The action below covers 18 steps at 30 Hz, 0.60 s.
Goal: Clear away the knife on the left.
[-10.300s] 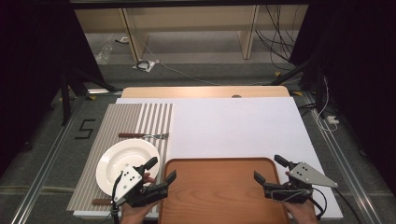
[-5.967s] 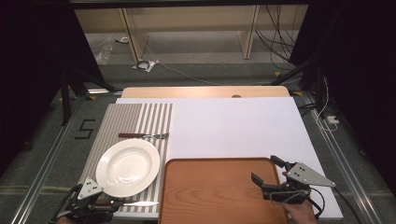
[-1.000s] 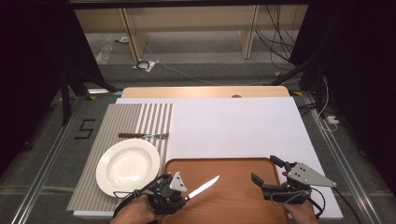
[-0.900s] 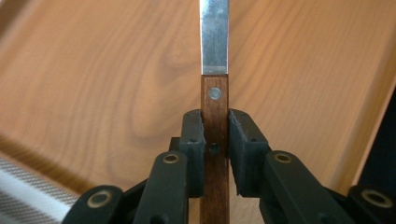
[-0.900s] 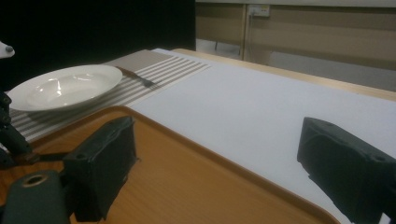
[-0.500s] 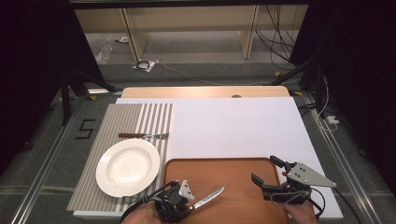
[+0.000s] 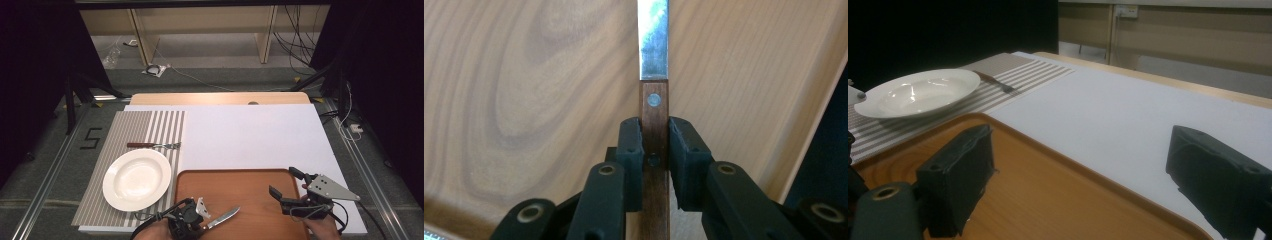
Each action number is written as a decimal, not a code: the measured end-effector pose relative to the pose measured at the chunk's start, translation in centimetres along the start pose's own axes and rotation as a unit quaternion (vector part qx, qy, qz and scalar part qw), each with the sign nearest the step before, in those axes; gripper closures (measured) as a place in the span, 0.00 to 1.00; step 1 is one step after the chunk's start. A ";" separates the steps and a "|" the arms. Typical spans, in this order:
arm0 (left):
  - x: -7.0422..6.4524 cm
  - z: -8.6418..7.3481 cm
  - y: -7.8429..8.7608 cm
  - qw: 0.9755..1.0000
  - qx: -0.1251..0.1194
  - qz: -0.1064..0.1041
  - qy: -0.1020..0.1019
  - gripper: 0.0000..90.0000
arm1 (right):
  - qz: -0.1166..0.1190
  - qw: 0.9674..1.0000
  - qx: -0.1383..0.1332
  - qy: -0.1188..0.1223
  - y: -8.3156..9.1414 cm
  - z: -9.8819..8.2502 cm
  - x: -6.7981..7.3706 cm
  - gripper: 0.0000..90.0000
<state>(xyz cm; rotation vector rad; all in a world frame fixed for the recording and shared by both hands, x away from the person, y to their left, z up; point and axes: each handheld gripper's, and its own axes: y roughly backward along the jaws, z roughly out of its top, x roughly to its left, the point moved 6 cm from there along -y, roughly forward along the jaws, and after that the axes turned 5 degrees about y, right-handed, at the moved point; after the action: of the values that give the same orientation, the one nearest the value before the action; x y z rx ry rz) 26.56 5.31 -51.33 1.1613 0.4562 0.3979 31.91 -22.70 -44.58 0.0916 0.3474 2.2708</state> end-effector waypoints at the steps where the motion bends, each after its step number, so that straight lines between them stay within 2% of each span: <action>1: 0.0 0.0 0.0 1.000 0.000 -0.001 0.002 0.85 | 0.000 1.000 0.000 0.000 0.0 0.0 0.0 0.14; 13: -0.4 -0.2 -0.2 1.000 0.011 -0.003 -0.001 0.84 | 0.000 1.000 0.003 -0.001 0.0 0.0 0.0 0.14; 14: -0.4 -0.1 -0.2 1.000 0.011 -0.001 -0.002 0.82 | 0.000 1.000 0.002 -0.001 0.0 0.0 0.0 0.14; 18: -0.6 0.1 0.0 1.000 -0.002 -0.003 0.000 0.64 | 0.000 1.000 0.001 -0.001 0.0 0.0 0.0 0.14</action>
<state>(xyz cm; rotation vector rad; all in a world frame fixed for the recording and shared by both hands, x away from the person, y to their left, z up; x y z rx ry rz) 26.15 4.91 -51.20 1.1550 0.4584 0.3928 31.92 -22.71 -44.60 0.0944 0.3476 2.2696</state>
